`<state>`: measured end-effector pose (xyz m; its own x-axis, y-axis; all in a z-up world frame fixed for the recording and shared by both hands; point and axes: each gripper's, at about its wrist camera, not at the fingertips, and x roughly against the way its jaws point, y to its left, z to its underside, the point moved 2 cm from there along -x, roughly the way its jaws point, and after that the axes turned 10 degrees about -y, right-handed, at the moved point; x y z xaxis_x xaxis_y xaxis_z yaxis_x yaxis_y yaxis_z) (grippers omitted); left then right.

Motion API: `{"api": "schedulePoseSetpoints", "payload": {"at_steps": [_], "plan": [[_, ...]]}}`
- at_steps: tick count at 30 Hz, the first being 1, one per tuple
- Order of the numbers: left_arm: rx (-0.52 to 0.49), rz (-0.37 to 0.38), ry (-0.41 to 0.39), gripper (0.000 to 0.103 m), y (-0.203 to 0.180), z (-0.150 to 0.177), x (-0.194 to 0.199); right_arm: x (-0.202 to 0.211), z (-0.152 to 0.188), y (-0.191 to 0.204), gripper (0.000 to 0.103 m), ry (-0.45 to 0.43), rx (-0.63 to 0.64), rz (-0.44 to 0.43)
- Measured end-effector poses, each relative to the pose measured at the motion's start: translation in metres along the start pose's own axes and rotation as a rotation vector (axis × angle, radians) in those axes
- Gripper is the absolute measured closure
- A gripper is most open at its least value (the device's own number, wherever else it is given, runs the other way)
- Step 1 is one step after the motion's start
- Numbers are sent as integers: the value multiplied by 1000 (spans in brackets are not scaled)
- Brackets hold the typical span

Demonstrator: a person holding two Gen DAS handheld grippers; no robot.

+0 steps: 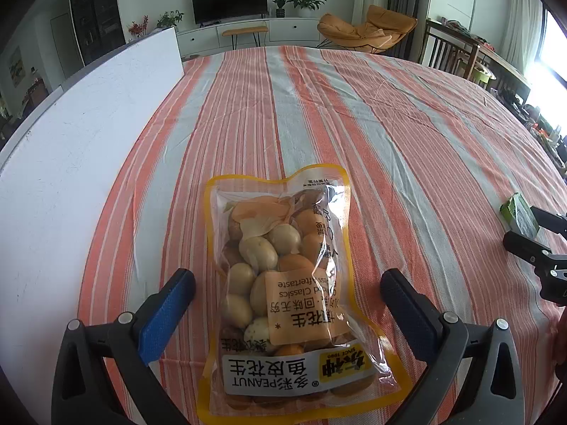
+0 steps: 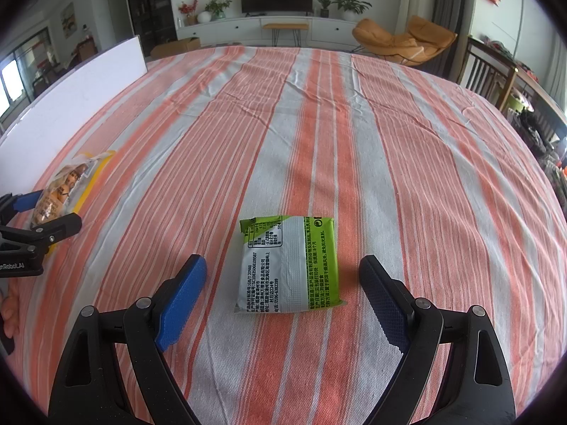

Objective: Organize snacks
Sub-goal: 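Lower the left tool over the yellow-bordered peanut bag, fingers straddling it, then grasp and lift the green packet with the right tool while the left grasps the peanut bag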

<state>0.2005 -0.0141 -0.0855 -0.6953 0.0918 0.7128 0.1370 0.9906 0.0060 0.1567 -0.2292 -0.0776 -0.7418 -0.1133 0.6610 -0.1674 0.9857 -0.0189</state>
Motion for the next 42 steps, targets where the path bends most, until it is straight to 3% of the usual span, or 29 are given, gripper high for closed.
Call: {"api": "schedulePoseSetpoints", "payload": {"at_steps": [21, 23, 24, 25, 26, 27, 28, 29, 31, 37, 40, 42], "plan": [[-22, 28, 24, 0, 0, -1, 1, -2, -3, 3, 10, 22, 2, -14], [-41, 51, 30, 6, 1, -1, 3, -5, -8, 2, 10, 79, 15, -33], [-50, 60, 17, 25, 1, -2, 6, -7, -11, 1, 10, 116, 19, -41], [-58, 58, 7, 41, 2, -3, 9, -9, -14, -1, 14, 148, 15, -40], [-49, 92, 19, 44, 2, -5, 11, -9, -15, -2, 18, 164, 10, -33], [-48, 100, 26, 47, 3, -6, 12, -9, -17, -1, 44, 174, 12, -14], [-39, 117, 30, 48, 4, -6, 13, -5, -21, -2, 52, 170, 9, -18], [-3, 154, 35, 49, 7, -6, 16, -5, -21, -4, 52, 192, -4, -24], [95, 229, 23, 49, 17, -6, 28, 0, -22, -3, 52, 205, -42, -33], [246, 303, -120, 49, 61, -36, 98, 44, -56, 27, 52, 85, -135, -163], [281, 249, -193, 49, 111, -59, 134, 62, -96, 71, 52, 5, -138, -265], [301, 167, -217, 49, 157, -69, 152, 72, -123, 112, 52, -35, -113, -351]]}}
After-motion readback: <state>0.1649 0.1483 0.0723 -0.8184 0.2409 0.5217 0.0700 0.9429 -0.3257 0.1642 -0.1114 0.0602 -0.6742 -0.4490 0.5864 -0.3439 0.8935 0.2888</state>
